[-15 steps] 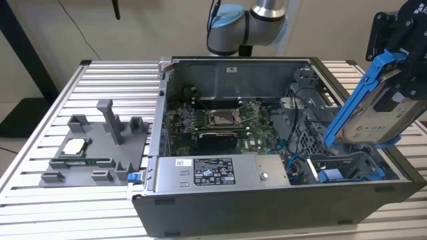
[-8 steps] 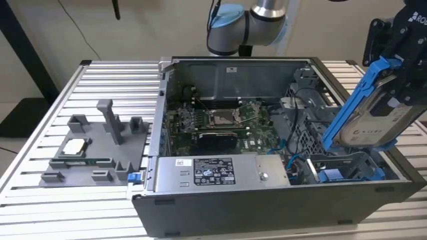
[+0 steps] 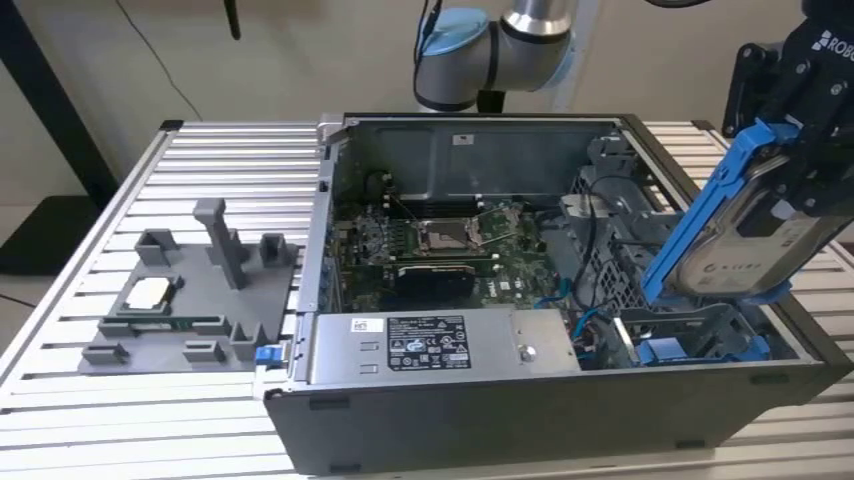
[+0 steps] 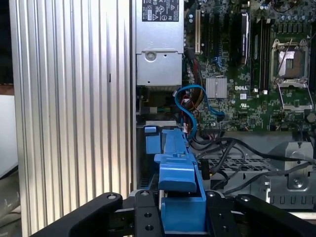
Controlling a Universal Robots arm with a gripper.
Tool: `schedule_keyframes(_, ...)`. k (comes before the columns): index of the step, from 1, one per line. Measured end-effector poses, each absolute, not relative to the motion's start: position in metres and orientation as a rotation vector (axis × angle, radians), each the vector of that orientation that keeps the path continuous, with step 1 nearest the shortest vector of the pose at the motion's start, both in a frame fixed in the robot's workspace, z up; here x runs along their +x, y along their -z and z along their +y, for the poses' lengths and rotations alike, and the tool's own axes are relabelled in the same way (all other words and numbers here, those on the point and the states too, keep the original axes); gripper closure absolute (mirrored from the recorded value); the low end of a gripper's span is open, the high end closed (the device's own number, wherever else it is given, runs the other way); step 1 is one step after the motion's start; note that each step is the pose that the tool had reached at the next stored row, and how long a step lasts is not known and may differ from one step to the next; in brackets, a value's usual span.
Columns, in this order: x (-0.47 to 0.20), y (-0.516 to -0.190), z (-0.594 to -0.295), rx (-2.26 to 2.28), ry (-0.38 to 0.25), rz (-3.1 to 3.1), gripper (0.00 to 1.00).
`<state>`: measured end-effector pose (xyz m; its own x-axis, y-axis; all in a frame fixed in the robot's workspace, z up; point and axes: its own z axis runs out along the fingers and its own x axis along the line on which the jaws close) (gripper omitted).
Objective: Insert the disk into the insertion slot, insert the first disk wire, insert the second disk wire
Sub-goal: 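Insert the disk into the insertion slot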
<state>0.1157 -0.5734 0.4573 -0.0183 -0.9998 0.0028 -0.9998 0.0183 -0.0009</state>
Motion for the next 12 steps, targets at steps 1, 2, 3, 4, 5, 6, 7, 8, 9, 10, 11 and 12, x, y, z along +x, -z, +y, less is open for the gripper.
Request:
schedule_keyframes(1, 0.116, -0.457, -0.573, 2.200, -0.004, -2.241, 0.67)
schedule_keyframes(2, 0.116, -0.456, -0.573, 2.200, -0.004, -2.241, 0.67)
schedule_keyframes(3, 0.116, -0.455, -0.573, 2.200, -0.004, -2.241, 0.67)
schedule_keyframes(4, 0.116, -0.454, -0.573, 2.200, -0.005, -2.241, 0.67)
schedule_keyframes(5, 0.116, -0.453, -0.573, 2.201, -0.005, -2.241, 0.67)
schedule_keyframes(6, 0.116, -0.451, -0.573, 2.201, -0.005, -2.241, 0.67)
schedule_keyframes(7, 0.116, -0.450, -0.573, 2.201, -0.005, -2.241, 0.67)
schedule_keyframes(8, 0.116, -0.448, -0.573, 2.201, -0.006, -2.241, 0.67)
schedule_keyframes(9, 0.116, -0.447, -0.573, 2.201, -0.006, -2.241, 0.67)
schedule_keyframes(10, 0.116, -0.445, -0.573, 2.201, -0.006, -2.241, 0.67)
schedule_keyframes(11, 0.116, -0.443, -0.573, 2.201, -0.006, -2.241, 0.67)
schedule_keyframes(12, 0.116, -0.442, -0.573, 2.201, -0.006, -2.241, 0.67)
